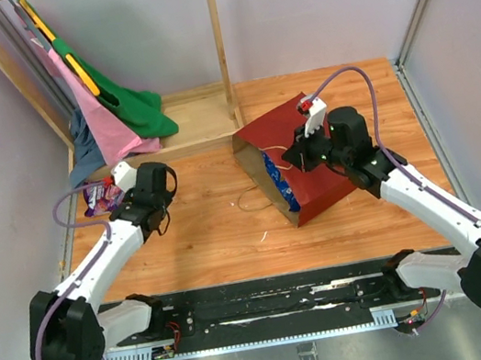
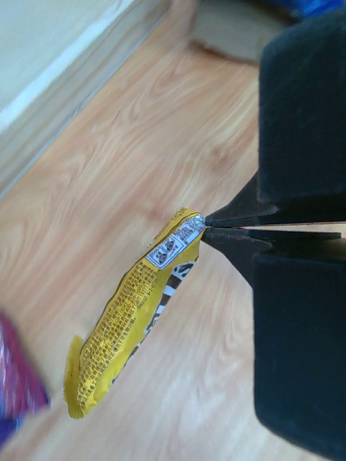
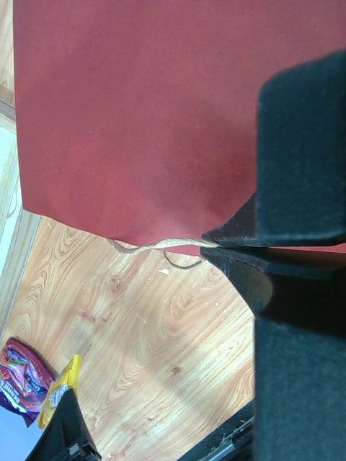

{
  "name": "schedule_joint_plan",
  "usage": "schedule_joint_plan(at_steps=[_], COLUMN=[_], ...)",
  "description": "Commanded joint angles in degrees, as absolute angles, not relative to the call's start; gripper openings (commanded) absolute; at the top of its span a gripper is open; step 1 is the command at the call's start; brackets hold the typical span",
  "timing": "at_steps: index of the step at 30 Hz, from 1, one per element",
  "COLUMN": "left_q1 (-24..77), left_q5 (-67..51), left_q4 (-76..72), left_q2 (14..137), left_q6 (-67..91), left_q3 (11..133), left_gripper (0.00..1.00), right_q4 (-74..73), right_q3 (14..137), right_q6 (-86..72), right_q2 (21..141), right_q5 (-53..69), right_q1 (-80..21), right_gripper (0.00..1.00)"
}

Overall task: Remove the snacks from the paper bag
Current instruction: Place the snack at the center of the board.

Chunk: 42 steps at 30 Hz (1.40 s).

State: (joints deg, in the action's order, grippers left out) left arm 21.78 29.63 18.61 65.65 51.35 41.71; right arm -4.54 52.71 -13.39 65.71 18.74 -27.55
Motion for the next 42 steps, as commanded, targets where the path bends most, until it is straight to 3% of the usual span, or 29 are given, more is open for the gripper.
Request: schedule_joint_plan(at_steps=[1, 5, 9, 42], left_q1=[19.7, 19.8, 19.8, 16.9], left_q5=[41.3, 44.2, 40.4, 43.4], left_q4=[32.7, 46.3, 47.0, 52.7], left_q2=[70.1, 81.7, 91.0, 116.8], left_q6=[60.3, 69.4, 67.6, 69.1], left_q3=[47.2, 56.1, 60.9, 85.8], left_gripper=[0.01, 0.01, 0.01, 0.04], right_q4=[-3.6, -3.2, -3.2, -3.2], right_q3=[52.2, 51.9, 51.9, 51.1], right_q6=[-13.9, -14.0, -14.0, -13.2], right_q2=[64.2, 64.5, 64.6, 65.2], right_q5=[19.5, 19.7, 19.8, 19.5], right_q1=[-26.8, -26.9, -26.9, -26.9], right_gripper=[0.01, 0.01, 0.01, 0.01])
